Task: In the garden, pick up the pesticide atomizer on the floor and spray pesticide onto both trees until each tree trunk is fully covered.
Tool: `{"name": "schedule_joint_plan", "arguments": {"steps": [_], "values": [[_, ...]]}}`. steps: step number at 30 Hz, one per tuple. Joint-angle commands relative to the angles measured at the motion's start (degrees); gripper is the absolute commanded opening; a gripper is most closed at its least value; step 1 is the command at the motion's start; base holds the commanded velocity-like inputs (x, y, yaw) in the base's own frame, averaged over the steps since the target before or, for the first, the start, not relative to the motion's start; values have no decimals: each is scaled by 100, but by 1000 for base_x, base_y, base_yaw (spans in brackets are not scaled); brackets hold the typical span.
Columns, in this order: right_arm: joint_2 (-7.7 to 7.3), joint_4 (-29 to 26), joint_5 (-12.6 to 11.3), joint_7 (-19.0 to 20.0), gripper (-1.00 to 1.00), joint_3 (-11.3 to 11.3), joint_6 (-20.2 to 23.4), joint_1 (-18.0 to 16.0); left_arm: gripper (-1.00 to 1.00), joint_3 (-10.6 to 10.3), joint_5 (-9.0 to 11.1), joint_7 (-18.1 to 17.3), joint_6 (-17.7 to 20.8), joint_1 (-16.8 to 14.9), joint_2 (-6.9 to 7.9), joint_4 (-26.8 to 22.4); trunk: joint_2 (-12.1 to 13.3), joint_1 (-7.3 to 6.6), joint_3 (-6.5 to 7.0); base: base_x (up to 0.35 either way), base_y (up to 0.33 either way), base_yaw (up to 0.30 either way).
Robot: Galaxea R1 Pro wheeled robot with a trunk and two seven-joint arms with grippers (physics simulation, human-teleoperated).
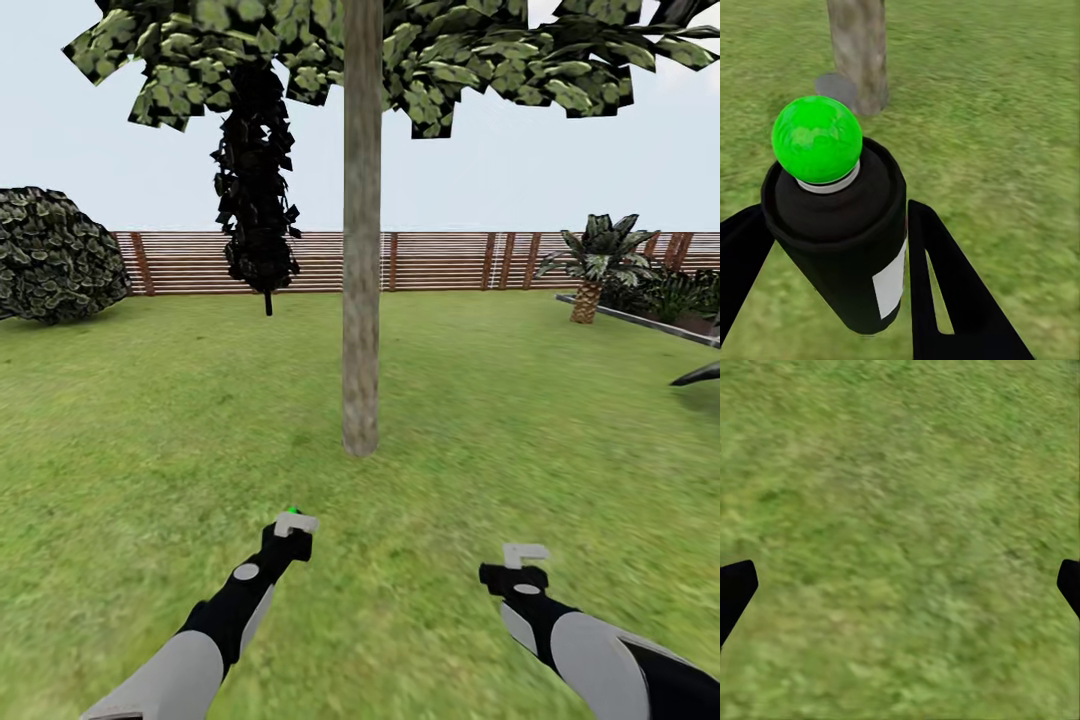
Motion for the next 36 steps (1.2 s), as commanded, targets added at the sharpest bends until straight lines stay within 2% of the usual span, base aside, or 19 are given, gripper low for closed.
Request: {"name": "schedule_joint_plan", "arguments": {"steps": [1, 20, 22, 24, 29, 36], "values": [[4, 1, 17, -1, 100, 0, -1, 7, -100, 3, 0, 3, -6, 0, -1, 12, 0, 0, 0, 348, 25, 0], [73, 12, 47, -2, 100, -5, 18, 27, -100, 8, 1, 7, -46, 0, -3, 148, 0, 0, 0, 350, 34, 0], [94, 12, 43, 8, 100, -5, -68, 64, -100, 4, 8, 4, -50, 0, -8, 180, 0, 0, 0, 350, 12, 0], [97, 12, 45, 17, 100, -5, -344, 106, -100, 4, 10, 1, -48, 0, -9, 188, 0, 0, 0, 350, 5, 0], [98, 12, 43, 23, 100, -5, -482, 138, -100, -8, 10, 0, -38, 0, -15, 185, 0, 0, 0, 350, 1, 0], [104, 12, 47, 21, 100, -5, -501, 149, -100, -21, 4, -8, -10, 0, -203, 190, 0, 0, 0, 350, 0, 0]]}}
